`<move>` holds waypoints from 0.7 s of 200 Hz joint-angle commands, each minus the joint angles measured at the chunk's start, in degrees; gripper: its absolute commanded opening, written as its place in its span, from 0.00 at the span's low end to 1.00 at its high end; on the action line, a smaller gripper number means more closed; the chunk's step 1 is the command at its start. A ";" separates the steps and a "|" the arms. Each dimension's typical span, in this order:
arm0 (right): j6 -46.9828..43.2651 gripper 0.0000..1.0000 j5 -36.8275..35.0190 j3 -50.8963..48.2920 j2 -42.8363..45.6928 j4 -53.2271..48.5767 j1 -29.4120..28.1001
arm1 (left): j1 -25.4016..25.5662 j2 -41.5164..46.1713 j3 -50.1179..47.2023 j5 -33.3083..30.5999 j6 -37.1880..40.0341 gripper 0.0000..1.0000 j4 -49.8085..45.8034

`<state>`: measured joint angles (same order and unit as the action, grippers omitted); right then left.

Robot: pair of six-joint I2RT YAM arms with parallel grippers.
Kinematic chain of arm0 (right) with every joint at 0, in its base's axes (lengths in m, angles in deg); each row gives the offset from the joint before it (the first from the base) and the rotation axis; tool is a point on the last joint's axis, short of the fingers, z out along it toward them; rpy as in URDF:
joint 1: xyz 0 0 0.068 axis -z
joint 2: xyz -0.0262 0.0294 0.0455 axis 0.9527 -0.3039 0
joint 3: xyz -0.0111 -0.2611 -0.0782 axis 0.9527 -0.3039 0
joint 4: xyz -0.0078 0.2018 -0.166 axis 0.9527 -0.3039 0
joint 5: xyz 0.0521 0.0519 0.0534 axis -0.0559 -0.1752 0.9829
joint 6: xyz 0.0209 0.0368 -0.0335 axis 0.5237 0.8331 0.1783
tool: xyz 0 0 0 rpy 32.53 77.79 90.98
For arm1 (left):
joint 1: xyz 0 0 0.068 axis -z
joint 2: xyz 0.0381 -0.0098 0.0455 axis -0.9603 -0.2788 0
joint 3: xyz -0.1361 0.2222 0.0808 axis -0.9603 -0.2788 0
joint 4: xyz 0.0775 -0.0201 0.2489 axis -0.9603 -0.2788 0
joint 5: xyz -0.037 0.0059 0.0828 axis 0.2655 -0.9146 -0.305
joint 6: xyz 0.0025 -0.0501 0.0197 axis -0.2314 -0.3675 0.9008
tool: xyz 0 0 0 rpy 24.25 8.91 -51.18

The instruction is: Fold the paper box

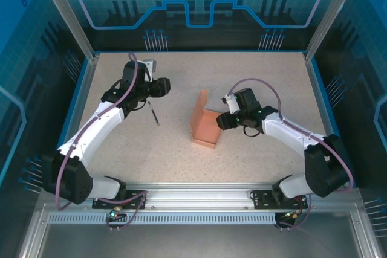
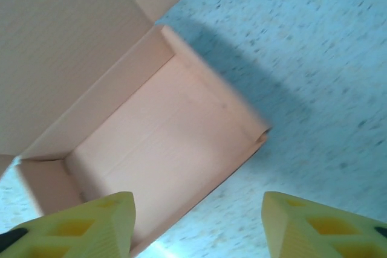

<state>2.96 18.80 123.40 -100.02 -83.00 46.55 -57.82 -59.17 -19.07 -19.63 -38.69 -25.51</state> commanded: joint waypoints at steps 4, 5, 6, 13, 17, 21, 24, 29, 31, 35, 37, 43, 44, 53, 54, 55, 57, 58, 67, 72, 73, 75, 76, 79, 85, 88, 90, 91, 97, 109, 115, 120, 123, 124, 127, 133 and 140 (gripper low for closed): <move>-11.95 0.55 -1.79 4.81 -5.41 -0.83 1.58 | -0.61 3.36 -2.47 -0.11 -1.25 0.65 2.19; -12.22 0.55 -1.73 5.04 -5.65 -0.86 1.63 | -0.61 3.44 -2.56 -0.06 -1.31 0.65 2.27; -12.45 0.55 -1.71 5.24 -5.86 -0.92 1.65 | -0.61 3.52 -2.65 -0.08 -1.29 0.65 2.30; -14.08 0.54 -1.27 6.78 -7.75 -1.36 1.76 | -0.61 3.82 -3.25 0.20 -1.60 0.65 2.72; -14.78 0.53 -1.16 7.69 -8.86 -1.50 1.76 | -0.61 4.02 -3.50 0.37 -1.71 0.65 2.93; -15.55 0.53 -1.27 8.48 -9.91 -1.66 1.79 | -0.61 4.18 -3.75 0.53 -1.88 0.65 3.03; -16.05 0.52 -1.32 9.13 -10.86 -1.79 1.85 | -0.61 4.26 -3.83 0.59 -2.01 0.65 3.11; -16.90 0.51 -1.47 10.26 -12.29 -2.25 1.87 | -0.62 4.38 -4.08 0.86 -2.15 0.65 3.22; -17.20 0.51 -1.54 10.74 -12.92 -2.49 1.86 | -0.68 4.39 -4.13 0.95 -2.22 0.65 3.27; -17.90 0.50 -1.61 11.94 -14.08 -3.37 1.83 | -0.67 4.39 -4.25 1.18 -2.29 0.65 3.40; -18.15 0.50 -1.66 12.45 -14.62 -3.71 1.89 | -0.64 4.39 -4.30 1.25 -2.32 0.65 3.40; -18.93 0.49 -1.97 13.73 -15.91 -4.43 1.77 | -0.61 4.39 -4.45 1.50 -2.55 0.65 3.40; -19.05 0.48 -2.00 13.89 -16.13 -4.55 1.77 | -0.65 4.39 -4.43 1.53 -2.53 0.65 3.40; -19.97 0.46 -2.16 15.41 -17.56 -5.44 1.80 | -0.69 4.39 -4.65 2.00 -2.69 0.65 3.56; -20.01 0.46 -2.23 15.57 -17.66 -5.50 1.78 | -0.65 4.39 -4.66 2.05 -2.73 0.65 3.57; -20.08 0.46 -2.26 15.69 -17.80 -5.57 1.77 | -0.67 4.39 -4.71 2.07 -2.75 0.65 3.61; -20.17 0.46 -2.33 15.94 -18.06 -5.80 1.81 | -0.65 4.39 -4.68 2.09 -2.77 0.65 3.67; -20.16 0.45 -2.36 16.14 -18.13 -5.90 1.88 | -0.67 4.31 -4.68 2.09 -2.86 0.65 3.67; -20.71 0.43 -2.22 17.30 -19.01 -6.86 1.81 | -0.62 4.26 -4.83 2.42 -3.01 0.65 3.77; -21.13 0.41 -2.01 17.75 -19.42 -7.37 1.77 | -0.67 4.26 -4.85 2.62 -3.08 0.65 3.86; -21.17 0.41 -1.93 17.88 -19.47 -7.47 1.77 | -0.64 4.19 -4.85 2.66 -3.10 0.65 3.89; -21.37 0.41 -1.83 18.03 -19.64 -7.70 1.85 | -0.68 4.21 -4.85 2.70 -3.12 0.65 3.92; -21.46 0.41 -1.75 18.11 -19.76 -7.81 1.81 | -0.69 4.21 -4.85 2.70 -3.16 0.65 3.92; -21.61 0.40 -1.55 18.43 -20.00 -8.20 1.70 | -0.62 4.17 -4.93 2.71 -3.27 0.65 4.05; -22.11 0.39 -1.35 18.84 -20.41 -8.78 1.77 | -0.62 4.13 -5.04 2.79 -3.28 0.65 4.18; -22.36 0.38 -1.14 19.03 -20.67 -9.03 1.76 | -0.64 4.06 -5.05 2.80 -3.27 0.65 4.26; -22.59 0.38 -1.04 19.12 -20.84 -9.24 1.72 | -0.66 4.05 -5.07 2.75 -3.27 0.65 4.27; -22.68 0.38 -0.96 19.18 -20.93 -9.33 1.70 | -0.68 4.00 -5.09 2.78 -3.24 0.65 4.28; -23.30 0.36 -0.56 19.48 -21.25 -9.78 1.80 | -0.66 3.85 -4.95 2.80 -3.22 0.65 4.30; -24.08 0.35 -0.16 20.04 -21.98 -10.53 1.90 | -0.69 3.63 -4.77 2.80 -3.08 0.65 4.12; -24.49 0.34 0.43 20.40 -22.27 -10.94 2.02 | -0.68 3.52 -4.63 2.80 -2.99 0.65 3.97; -24.69 0.34 0.95 20.56 -22.57 -11.21 2.12 | -0.62 3.46 -4.59 2.74 -2.99 0.65 3.97; -24.87 0.34 1.20 20.76 -22.71 -11.38 2.12 | -0.69 3.43 -4.59 2.76 -2.87 0.65 4.00; -24.97 0.34 1.34 20.79 -22.79 -11.41 2.12 | -0.65 3.43 -4.59 2.78 -2.87 0.65 4.01; -25.09 0.34 1.51 20.95 -22.92 -11.50 2.12 | -0.61 3.49 -4.59 2.72 -2.87 0.65 3.96; -25.44 0.34 1.82 21.28 -23.18 -11.78 2.12 | -0.67 3.43 -4.50 2.71 -2.85 0.65 3.85; -25.87 0.33 2.12 21.63 -23.55 -12.11 2.21 | -0.65 3.43 -4.54 2.64 -2.69 0.65 3.90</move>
<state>-19.93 18.23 142.94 -121.76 -91.50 47.99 -57.98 -56.24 -23.11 -18.04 -40.94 -22.76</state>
